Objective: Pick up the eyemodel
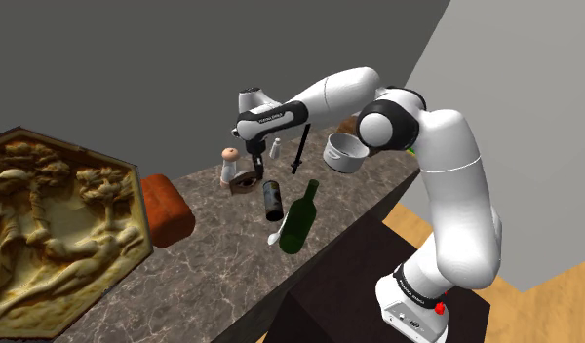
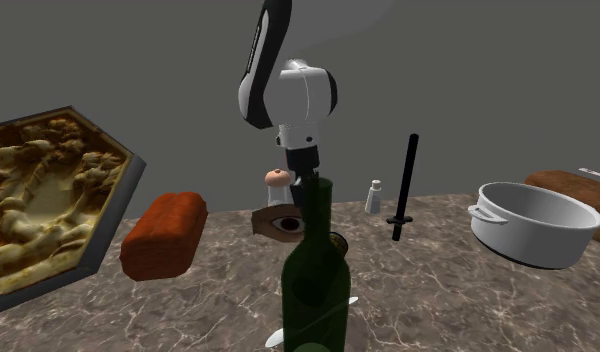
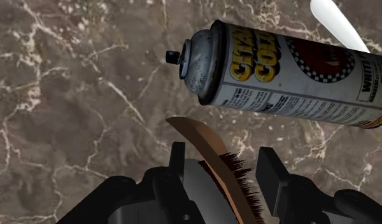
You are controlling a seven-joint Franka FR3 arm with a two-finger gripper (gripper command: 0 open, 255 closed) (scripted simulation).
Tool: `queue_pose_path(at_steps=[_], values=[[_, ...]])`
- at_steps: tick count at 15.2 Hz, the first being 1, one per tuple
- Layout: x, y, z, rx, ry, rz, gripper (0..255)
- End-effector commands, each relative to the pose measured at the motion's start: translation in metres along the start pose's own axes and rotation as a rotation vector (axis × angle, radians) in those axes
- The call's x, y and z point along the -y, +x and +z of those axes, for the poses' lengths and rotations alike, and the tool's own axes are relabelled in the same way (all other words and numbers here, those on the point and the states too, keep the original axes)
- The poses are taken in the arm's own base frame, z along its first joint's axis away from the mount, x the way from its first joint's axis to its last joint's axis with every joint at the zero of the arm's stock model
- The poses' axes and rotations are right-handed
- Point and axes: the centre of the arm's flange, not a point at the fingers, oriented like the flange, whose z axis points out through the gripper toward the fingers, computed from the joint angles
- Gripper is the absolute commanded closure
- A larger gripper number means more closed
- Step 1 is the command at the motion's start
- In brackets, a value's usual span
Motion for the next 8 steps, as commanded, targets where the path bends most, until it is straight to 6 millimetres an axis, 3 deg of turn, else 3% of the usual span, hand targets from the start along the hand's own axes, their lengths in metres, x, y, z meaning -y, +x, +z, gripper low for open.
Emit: queue_pose_path(at_steps=[1, 6, 8], values=[[0.002, -0.002, -0.01, 0.0, 0.0, 0.0, 255], [0.006, -0.007, -0.036, 0.0, 0.0, 0.0, 255], [0.006, -0.007, -0.037, 0.0, 0.0, 0.0, 255]])
